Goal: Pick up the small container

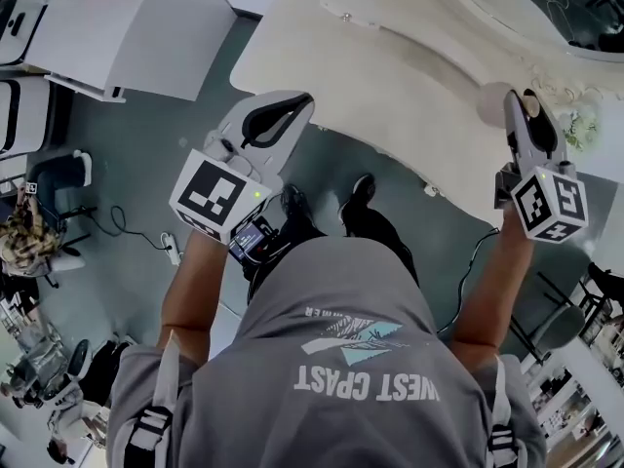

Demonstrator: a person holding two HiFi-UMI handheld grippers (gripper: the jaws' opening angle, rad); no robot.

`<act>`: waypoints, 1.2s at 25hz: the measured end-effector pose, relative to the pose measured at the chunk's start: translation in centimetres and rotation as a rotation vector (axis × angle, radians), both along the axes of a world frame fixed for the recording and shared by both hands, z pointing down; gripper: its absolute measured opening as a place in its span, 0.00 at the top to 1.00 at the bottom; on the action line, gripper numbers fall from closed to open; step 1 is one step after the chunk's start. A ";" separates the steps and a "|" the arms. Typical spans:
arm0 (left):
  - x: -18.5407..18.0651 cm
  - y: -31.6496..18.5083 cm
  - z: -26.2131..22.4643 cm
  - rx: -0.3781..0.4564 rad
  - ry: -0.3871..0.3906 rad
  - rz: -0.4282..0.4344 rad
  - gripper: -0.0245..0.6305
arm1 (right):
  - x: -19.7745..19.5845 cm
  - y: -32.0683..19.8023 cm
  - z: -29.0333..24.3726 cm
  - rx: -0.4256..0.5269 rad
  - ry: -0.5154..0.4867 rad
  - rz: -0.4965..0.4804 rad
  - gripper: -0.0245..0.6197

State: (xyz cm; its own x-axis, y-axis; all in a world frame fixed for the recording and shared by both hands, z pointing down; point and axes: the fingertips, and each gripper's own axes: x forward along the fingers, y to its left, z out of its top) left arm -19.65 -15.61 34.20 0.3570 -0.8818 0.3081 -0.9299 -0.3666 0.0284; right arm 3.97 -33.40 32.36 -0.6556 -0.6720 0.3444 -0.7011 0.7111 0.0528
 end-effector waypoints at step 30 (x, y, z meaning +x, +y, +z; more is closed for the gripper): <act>0.0 7.7 -2.2 0.026 0.046 0.086 0.96 | -3.7 13.8 -4.0 -0.004 -0.009 -0.038 0.75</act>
State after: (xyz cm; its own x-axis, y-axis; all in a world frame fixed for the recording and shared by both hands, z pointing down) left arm -19.61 -7.92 31.97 0.4453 -0.8546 0.2672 -0.8927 -0.4466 0.0595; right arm 0.29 -19.56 28.40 -0.6834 -0.6455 0.3411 -0.6742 0.7372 0.0442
